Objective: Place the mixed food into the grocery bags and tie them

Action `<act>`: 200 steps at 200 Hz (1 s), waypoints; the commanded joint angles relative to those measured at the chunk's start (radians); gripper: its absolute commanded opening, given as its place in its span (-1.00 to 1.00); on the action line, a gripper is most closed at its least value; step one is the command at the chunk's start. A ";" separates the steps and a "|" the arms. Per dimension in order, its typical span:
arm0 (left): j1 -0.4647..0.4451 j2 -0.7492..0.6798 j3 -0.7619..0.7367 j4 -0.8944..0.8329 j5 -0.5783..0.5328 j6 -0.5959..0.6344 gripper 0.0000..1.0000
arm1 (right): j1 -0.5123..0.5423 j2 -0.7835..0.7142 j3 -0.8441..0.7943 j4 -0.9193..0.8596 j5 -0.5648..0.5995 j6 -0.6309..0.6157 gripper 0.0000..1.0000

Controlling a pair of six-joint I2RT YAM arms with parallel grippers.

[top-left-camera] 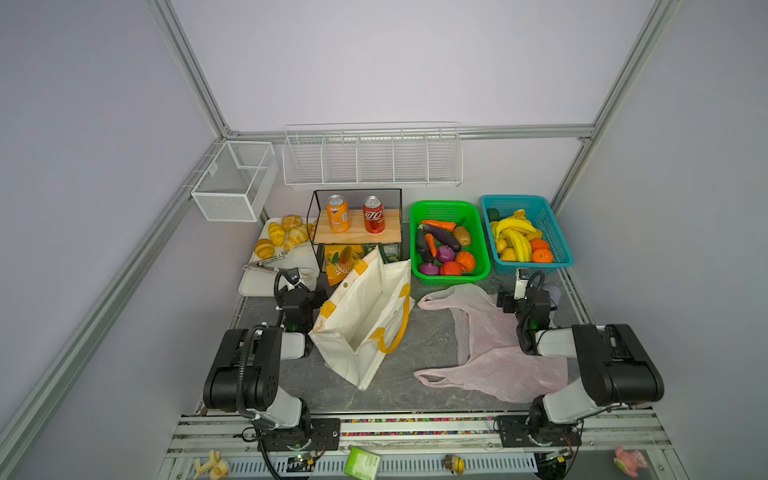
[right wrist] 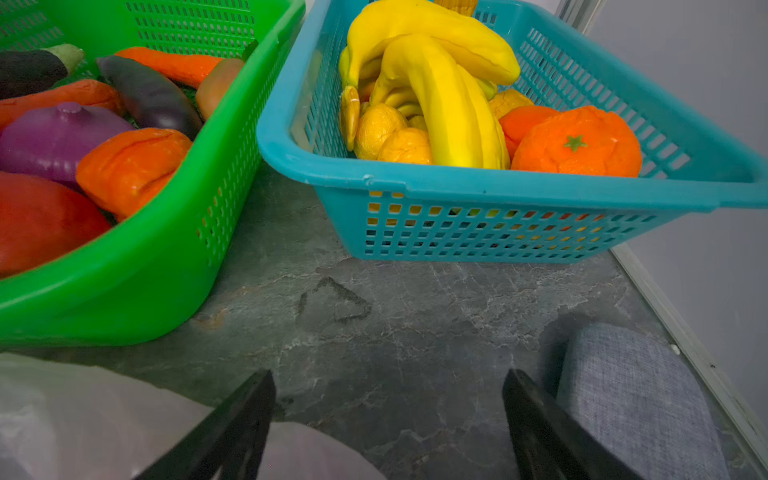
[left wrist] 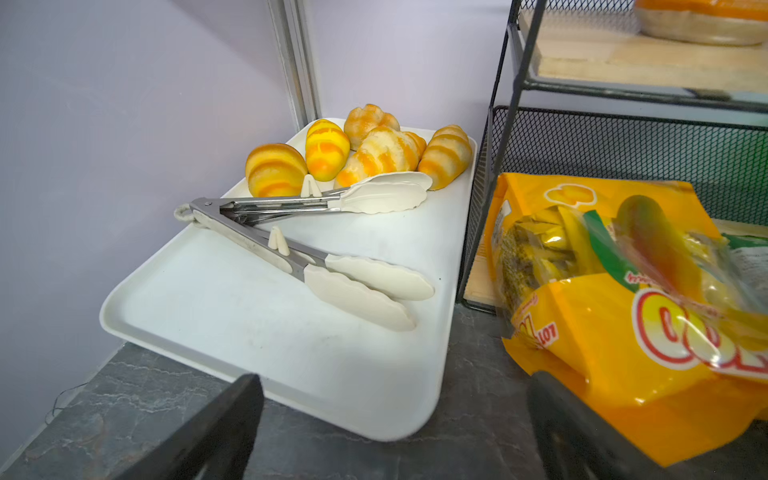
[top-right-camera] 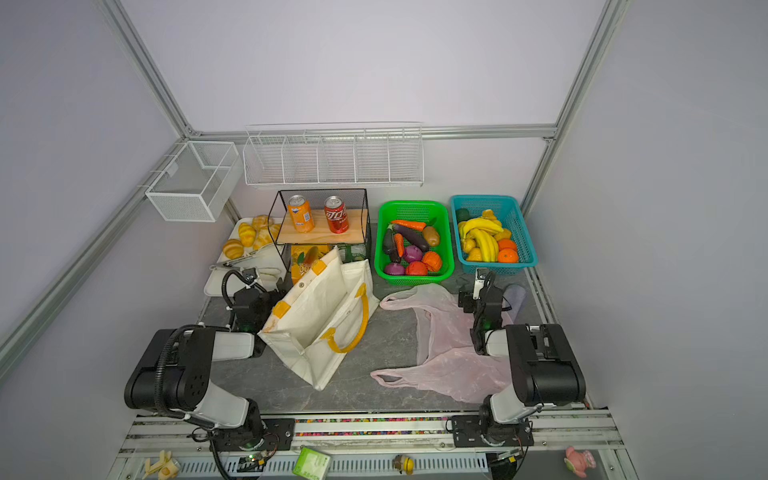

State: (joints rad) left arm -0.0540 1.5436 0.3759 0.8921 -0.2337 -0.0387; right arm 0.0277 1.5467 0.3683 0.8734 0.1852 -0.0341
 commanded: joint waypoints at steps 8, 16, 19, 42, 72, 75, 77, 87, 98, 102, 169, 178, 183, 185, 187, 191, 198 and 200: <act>0.005 0.007 0.019 0.005 0.011 0.014 0.98 | -0.003 -0.011 0.008 0.016 -0.014 0.002 0.78; 0.005 0.007 0.020 0.005 0.010 0.014 0.98 | -0.004 -0.011 0.009 0.016 -0.016 0.002 0.78; 0.005 0.006 0.019 0.005 0.010 0.014 0.98 | -0.004 -0.011 0.009 0.016 -0.014 0.001 0.78; 0.006 0.007 0.019 0.005 0.012 0.013 0.98 | -0.004 -0.010 0.008 0.016 -0.015 0.002 0.78; 0.006 0.007 0.019 0.007 0.010 0.013 0.98 | -0.005 -0.011 0.009 0.016 -0.017 0.003 0.78; 0.005 0.007 0.019 0.007 0.010 0.013 0.98 | -0.006 -0.011 0.009 0.015 -0.017 0.003 0.78; 0.006 0.007 0.018 0.007 0.010 0.014 0.98 | -0.005 -0.010 0.009 0.016 -0.016 0.003 0.78; 0.006 0.007 0.020 0.007 0.010 0.014 0.98 | -0.005 -0.011 0.009 0.015 -0.017 0.003 0.78; 0.005 0.008 0.019 0.008 0.011 0.013 0.98 | -0.006 -0.011 0.011 0.015 -0.021 0.003 0.78; 0.006 0.008 0.020 0.008 0.011 0.013 0.98 | -0.007 -0.011 0.011 0.015 -0.021 0.003 0.78; 0.005 0.007 0.018 0.007 0.009 0.013 0.98 | -0.008 -0.010 0.011 0.012 -0.023 0.004 0.78; 0.006 0.008 0.019 0.007 0.009 0.013 0.98 | -0.009 -0.011 0.011 0.013 -0.024 0.004 0.78; 0.006 0.008 0.020 0.008 0.011 0.013 0.98 | -0.008 -0.011 0.011 0.013 -0.024 0.004 0.78; 0.006 0.007 0.020 0.007 0.009 0.013 0.98 | -0.009 -0.011 0.011 0.012 -0.023 0.004 0.78; 0.006 0.008 0.019 0.007 0.009 0.013 0.98 | -0.008 -0.011 0.011 0.013 -0.024 0.005 0.78; 0.006 0.008 0.020 0.007 0.008 0.013 0.98 | -0.008 -0.010 0.011 0.013 -0.024 0.005 0.78; 0.006 0.007 0.019 0.007 0.009 0.013 0.98 | -0.008 -0.011 0.011 0.013 -0.024 0.004 0.78; 0.006 0.008 0.018 0.008 0.010 0.014 0.98 | -0.009 -0.011 0.011 0.013 -0.024 0.003 0.78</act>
State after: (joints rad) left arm -0.0540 1.5436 0.3759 0.8921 -0.2337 -0.0387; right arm 0.0265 1.5467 0.3683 0.8734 0.1741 -0.0338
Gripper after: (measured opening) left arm 0.989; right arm 0.889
